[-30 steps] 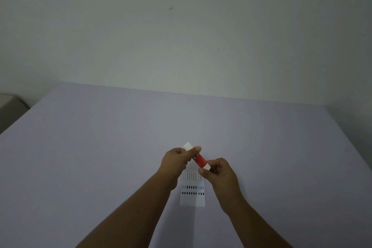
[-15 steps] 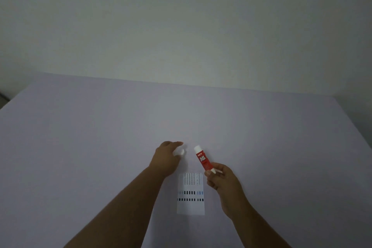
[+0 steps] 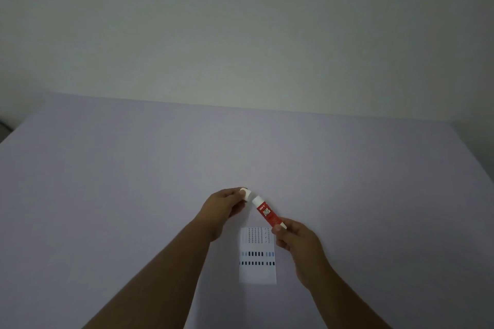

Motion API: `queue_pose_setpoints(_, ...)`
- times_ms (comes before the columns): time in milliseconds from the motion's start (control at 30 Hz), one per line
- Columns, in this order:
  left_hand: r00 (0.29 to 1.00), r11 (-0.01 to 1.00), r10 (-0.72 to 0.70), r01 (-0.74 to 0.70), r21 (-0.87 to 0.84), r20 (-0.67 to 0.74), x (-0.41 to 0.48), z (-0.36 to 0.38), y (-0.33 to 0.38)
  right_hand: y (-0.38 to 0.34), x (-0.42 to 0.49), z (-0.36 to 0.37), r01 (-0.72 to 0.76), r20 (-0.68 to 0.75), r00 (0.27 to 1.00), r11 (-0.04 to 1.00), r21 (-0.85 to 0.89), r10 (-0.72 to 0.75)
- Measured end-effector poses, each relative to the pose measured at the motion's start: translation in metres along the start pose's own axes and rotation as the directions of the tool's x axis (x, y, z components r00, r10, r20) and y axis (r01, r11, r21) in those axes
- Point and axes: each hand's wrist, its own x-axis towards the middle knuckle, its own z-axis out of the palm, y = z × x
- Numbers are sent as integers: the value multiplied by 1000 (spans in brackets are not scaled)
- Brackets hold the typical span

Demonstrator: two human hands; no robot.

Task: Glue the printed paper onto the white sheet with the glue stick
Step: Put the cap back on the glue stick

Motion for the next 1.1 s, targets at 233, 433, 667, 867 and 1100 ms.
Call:
queue_pose_setpoints(233, 992, 997, 81, -80, -10, 95, -26, -1, 14, -15, -19, 3, 174, -46, 981, 965, -196, -186)
queue_pose_setpoints(433, 983, 987, 129, -140, 75, 133, -44, 1, 19, -28, -39, 8, 302, -29, 942, 880, -367, -336)
queue_pose_setpoints(667, 967, 972, 166, -194, 136, 192, -57, -2, 29, -39, -45, 5, 118, 168, 981, 988, -102, -99)
queue_pose_setpoints(867, 971, 981, 107, -138, 135, 216, -51, 2, 24, -41, -28, 3, 58, 279, 960, 970, -235, 10)
queue_pose_setpoints(1100, 976, 565, 213, -156, 810, 39, -37, -5, -25, -41, 7, 6, 177, 56, 984, 918, -355, -168)
